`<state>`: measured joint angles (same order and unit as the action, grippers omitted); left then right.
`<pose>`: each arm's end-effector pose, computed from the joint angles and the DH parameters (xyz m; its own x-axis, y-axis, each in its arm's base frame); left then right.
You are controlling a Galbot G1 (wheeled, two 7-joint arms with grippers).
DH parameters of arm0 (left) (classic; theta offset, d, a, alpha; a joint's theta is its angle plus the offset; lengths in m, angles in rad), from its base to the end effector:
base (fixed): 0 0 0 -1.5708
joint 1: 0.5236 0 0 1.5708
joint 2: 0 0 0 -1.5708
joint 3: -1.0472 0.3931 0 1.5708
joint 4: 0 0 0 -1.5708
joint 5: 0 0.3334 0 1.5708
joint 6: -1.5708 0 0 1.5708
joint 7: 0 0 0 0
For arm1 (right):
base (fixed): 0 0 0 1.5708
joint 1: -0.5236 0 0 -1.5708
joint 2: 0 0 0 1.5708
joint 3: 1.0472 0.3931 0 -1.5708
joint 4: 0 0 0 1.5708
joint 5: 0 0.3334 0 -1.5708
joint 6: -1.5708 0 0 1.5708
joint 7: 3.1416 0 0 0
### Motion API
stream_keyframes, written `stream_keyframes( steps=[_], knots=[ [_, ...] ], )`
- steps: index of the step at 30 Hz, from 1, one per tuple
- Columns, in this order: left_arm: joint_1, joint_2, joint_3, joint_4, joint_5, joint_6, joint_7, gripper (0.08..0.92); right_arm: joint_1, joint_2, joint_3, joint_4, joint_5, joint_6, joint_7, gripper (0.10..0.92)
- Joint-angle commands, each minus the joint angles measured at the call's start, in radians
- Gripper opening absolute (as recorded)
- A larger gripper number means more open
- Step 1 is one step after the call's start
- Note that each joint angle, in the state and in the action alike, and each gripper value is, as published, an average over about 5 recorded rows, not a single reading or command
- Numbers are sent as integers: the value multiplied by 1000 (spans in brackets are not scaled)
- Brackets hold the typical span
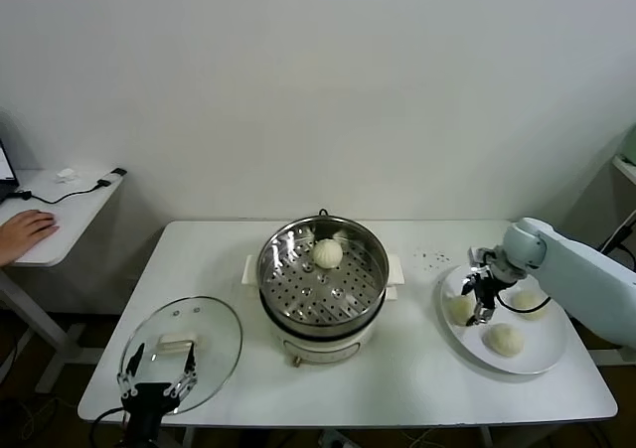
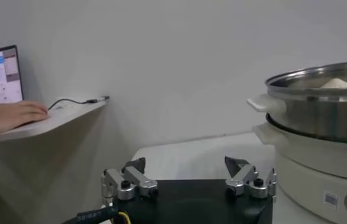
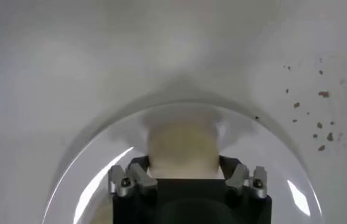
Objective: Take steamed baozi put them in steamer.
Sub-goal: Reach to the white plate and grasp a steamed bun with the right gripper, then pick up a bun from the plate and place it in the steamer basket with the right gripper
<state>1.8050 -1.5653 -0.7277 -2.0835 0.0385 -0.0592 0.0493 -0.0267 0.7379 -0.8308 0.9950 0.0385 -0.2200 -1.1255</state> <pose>0.0491 0.0601 -0.3620 -0.9765 -0.1170 0.1812 -0.0858 0.9815 0.1714 0.5331 -0.2414 -0.2567 -0.0532 -0.1352 0.9894 -0.9897 0.1393 -0.0341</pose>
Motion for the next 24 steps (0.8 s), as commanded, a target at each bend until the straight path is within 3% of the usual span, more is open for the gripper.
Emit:
stream_keyframes(
  steps=[1, 15, 24],
  knots=[
    [0, 1, -1, -1, 0, -1, 0, 823, -7, 10, 7, -11, -3, 1, -6, 652],
    [8, 3, -2, -4, -2, -4, 0, 823, 51, -43, -35, 41, 58, 0, -11, 569],
    [20, 4, 11, -16, -1, -11, 1, 823, 609, -43, -447, 80, 399, -8, -28, 568]
  ],
)
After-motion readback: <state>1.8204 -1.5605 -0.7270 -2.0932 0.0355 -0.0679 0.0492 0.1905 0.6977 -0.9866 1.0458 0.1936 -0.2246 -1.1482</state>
